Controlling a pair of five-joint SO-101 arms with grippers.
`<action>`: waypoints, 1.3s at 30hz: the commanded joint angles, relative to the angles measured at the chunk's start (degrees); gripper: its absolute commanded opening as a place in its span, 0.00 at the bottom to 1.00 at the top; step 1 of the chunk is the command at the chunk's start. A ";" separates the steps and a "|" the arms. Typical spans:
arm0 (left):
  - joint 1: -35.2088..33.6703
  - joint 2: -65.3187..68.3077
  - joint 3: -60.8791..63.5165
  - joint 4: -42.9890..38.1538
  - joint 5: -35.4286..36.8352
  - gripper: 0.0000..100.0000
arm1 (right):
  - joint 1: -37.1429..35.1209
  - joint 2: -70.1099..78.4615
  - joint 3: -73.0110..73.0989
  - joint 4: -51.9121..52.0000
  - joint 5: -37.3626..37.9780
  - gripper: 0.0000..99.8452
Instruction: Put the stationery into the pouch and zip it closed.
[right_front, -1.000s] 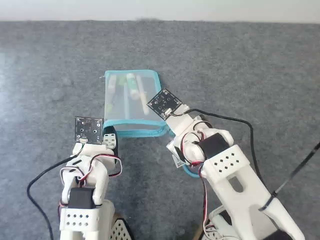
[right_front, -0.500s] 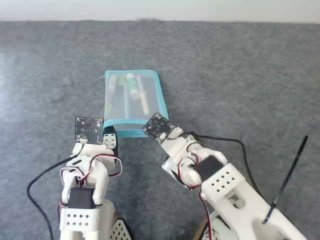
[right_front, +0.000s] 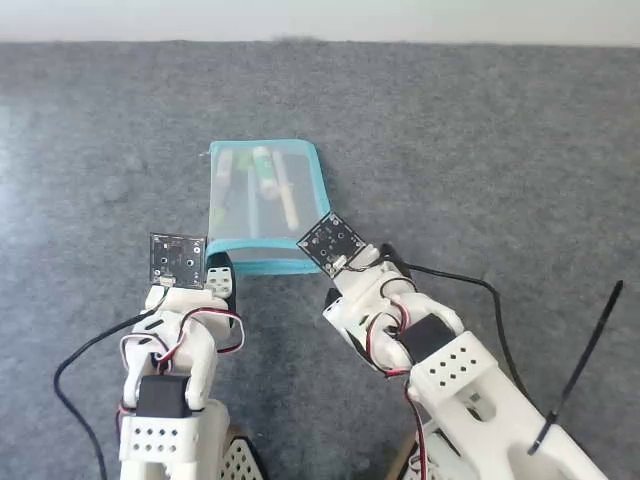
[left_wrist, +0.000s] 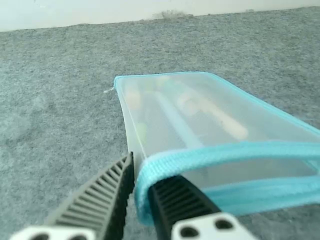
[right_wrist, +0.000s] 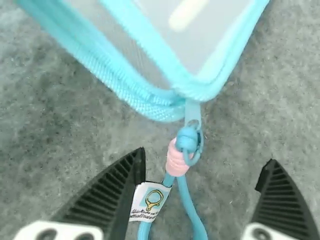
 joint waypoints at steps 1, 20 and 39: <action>0.44 -1.49 -0.84 -1.67 -0.18 0.01 | 0.66 0.66 -0.88 -1.63 -0.18 0.34; 0.44 -1.23 -0.66 -1.58 -0.18 0.01 | 4.70 13.14 -5.98 -7.87 -0.09 0.29; 0.44 -1.32 -0.66 -1.67 -0.18 0.01 | 4.53 12.44 -15.38 5.14 -0.18 0.01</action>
